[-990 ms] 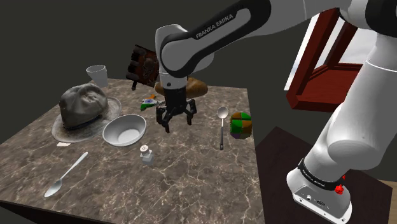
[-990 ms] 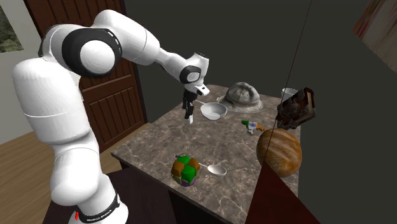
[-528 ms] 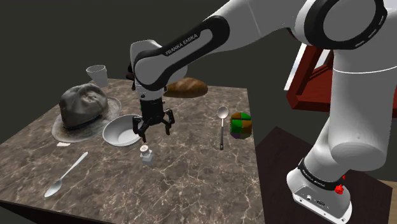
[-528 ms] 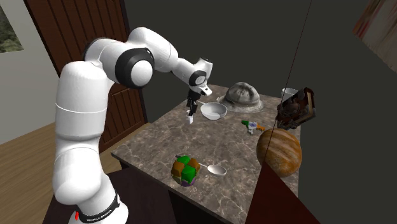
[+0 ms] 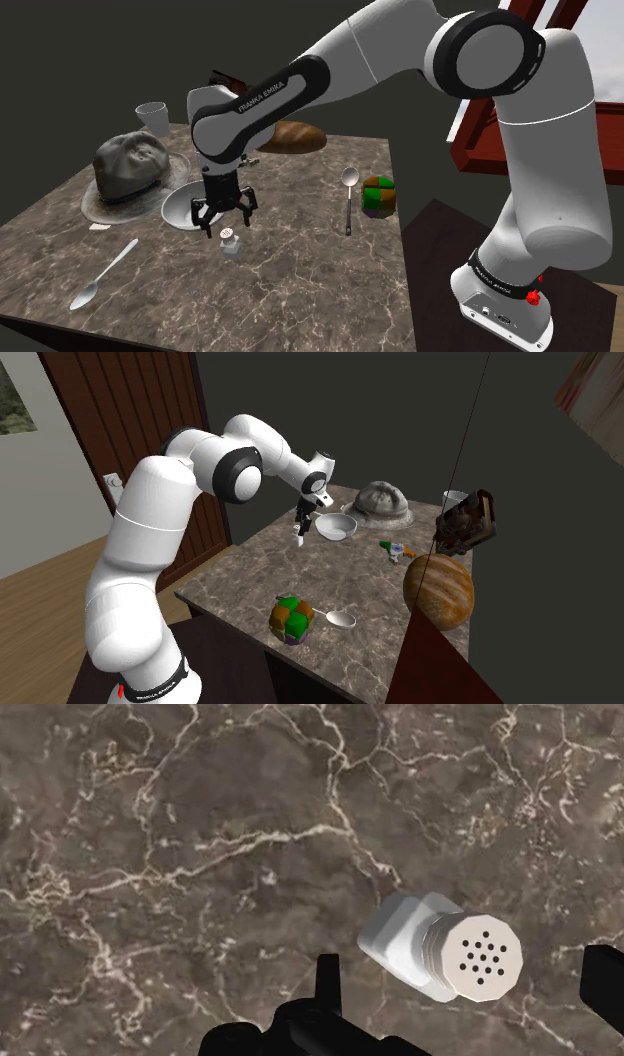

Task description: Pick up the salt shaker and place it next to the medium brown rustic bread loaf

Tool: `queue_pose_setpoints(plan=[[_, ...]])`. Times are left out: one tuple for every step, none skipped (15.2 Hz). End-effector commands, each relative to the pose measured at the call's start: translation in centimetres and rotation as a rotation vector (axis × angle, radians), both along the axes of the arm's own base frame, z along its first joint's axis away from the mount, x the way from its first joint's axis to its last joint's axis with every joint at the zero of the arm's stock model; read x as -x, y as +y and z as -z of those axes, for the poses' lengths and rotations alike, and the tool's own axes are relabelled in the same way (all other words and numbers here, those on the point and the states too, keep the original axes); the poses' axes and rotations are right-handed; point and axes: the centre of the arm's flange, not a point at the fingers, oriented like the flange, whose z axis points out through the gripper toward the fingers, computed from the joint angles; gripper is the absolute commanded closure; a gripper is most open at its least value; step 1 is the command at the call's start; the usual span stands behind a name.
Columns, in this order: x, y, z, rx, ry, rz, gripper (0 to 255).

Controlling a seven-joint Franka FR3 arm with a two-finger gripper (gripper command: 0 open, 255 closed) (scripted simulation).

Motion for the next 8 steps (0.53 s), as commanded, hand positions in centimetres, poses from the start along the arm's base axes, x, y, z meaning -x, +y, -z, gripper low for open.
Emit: queue_pose_setpoints(plan=[[0.3, 0.3, 0.9, 0.000, 0.000, 0.000, 0], [0.4, 0.4, 1.4, 0.000, 0.000, 0.000, 0], [0.6, 0.6, 2.2, 0.000, 0.000, 0.000, 0], [0.7, 0.6, 2.2, 0.000, 0.000, 0.000, 0], [0.7, 0.6, 2.2, 0.000, 0.000, 0.000, 0], [0.7, 0.6, 2.2, 0.000, 0.000, 0.000, 0], [0.6, 0.6, 2.2, 0.000, 0.000, 0.000, 0], [0.6, 0.6, 2.2, 0.000, 0.000, 0.000, 0]])
